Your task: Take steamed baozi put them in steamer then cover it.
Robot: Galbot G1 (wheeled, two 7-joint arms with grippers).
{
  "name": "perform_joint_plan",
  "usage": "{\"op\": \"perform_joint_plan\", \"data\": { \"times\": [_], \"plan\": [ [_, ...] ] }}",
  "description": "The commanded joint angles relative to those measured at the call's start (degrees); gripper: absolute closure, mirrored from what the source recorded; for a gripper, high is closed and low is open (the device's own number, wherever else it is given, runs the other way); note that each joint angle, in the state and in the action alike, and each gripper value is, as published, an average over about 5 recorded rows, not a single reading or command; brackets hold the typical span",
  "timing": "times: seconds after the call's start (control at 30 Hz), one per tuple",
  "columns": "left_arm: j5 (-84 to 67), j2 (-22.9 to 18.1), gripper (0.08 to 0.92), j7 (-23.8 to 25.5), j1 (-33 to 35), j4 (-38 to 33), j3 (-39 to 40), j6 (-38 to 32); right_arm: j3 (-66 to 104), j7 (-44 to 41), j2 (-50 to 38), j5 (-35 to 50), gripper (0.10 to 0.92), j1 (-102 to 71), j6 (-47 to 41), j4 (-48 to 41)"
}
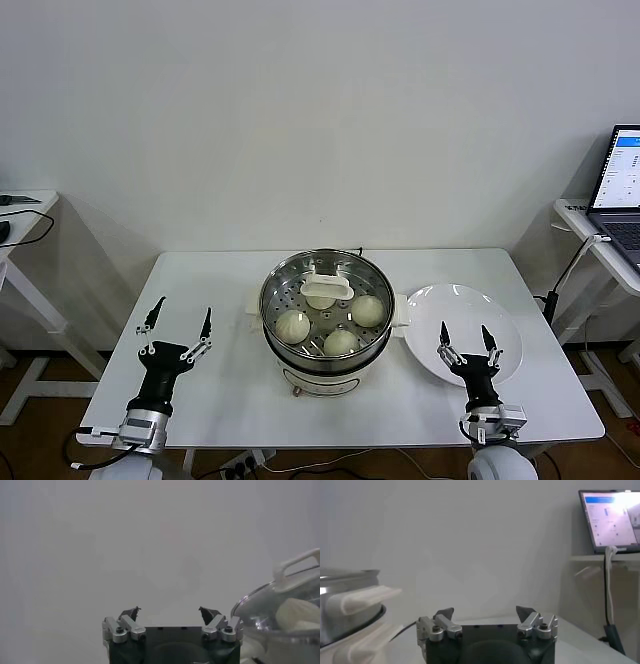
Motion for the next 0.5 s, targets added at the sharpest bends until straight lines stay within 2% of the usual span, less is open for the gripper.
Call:
{"op": "perform_joint_plan", "data": {
  "times": [0.03,0.5],
  "plan": [
    [-7.7,1.1,0.177,0.7,2.0,3.7,-3.4,-5.1,0.2,-1.0,-0.1,1.5,0.203,-2.3,-0.6,2.0],
    [-5.8,1.1,0.177,-0.6,2.2,4.9,-2.5,-5.6,1.9,-0.5,-0.3,1.3,0.203,-2.5,1.0,1.9]
  ]
}}
